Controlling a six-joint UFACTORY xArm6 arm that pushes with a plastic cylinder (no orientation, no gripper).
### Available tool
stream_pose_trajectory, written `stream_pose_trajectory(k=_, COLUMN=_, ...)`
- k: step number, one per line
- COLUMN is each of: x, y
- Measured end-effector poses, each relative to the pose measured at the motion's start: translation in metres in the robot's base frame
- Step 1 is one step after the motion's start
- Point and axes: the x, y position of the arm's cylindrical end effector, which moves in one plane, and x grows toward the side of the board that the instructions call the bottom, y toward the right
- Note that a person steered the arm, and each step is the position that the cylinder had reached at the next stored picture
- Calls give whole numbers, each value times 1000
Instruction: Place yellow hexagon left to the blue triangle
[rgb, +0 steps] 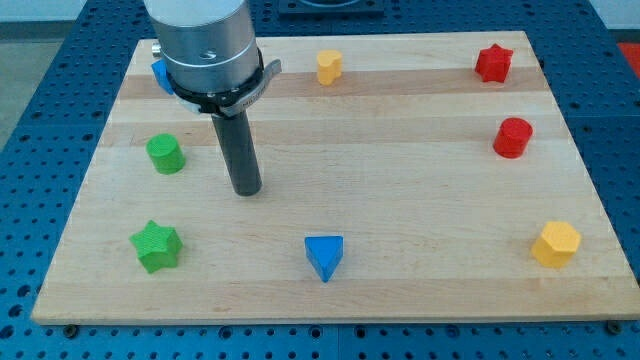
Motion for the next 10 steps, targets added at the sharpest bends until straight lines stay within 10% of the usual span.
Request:
stream_pose_trajectory(k=6, x=0, y=-192)
stream_pose_trajectory(k=8, x=106, y=-194)
stream_pose_trajectory(k=10, x=123, y=-185)
